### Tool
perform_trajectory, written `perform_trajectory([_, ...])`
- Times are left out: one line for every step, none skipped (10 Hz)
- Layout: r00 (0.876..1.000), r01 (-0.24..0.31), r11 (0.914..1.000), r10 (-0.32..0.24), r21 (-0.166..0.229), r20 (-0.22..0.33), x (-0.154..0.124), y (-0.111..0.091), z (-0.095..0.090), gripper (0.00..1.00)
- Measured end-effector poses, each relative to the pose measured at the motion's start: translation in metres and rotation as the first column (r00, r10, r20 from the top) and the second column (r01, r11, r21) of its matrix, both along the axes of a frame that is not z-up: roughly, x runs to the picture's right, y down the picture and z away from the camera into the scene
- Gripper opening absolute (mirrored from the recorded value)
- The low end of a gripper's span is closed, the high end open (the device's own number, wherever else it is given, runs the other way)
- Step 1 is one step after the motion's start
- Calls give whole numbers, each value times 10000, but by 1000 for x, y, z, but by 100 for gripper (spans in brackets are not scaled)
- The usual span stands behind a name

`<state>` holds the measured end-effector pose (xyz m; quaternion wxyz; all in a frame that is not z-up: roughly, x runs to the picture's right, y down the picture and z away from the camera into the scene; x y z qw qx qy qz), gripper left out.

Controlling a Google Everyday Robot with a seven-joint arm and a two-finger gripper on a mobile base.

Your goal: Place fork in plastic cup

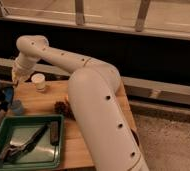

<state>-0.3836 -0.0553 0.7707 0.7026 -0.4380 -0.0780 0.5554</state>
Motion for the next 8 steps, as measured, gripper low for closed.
perform_trajectory([9999,-126,9994,129,-338,94,0,6,12,20])
perform_trajectory([9997,-211,9985,217,-511,112,3,8,19,20])
perform_trajectory([9996,-271,9975,277,-658,87,6,8,23,20])
perform_trajectory([9996,-257,9962,265,-836,86,6,12,27,20])
perform_trajectory([9997,-197,9950,210,-977,126,1,17,29,20])
perform_trajectory([9998,-148,9942,160,-1066,106,0,20,32,20])
perform_trajectory([9999,-95,9936,104,-1127,73,1,22,34,20])
perform_trajectory([10000,3,9931,6,-1169,77,-1,25,35,20])
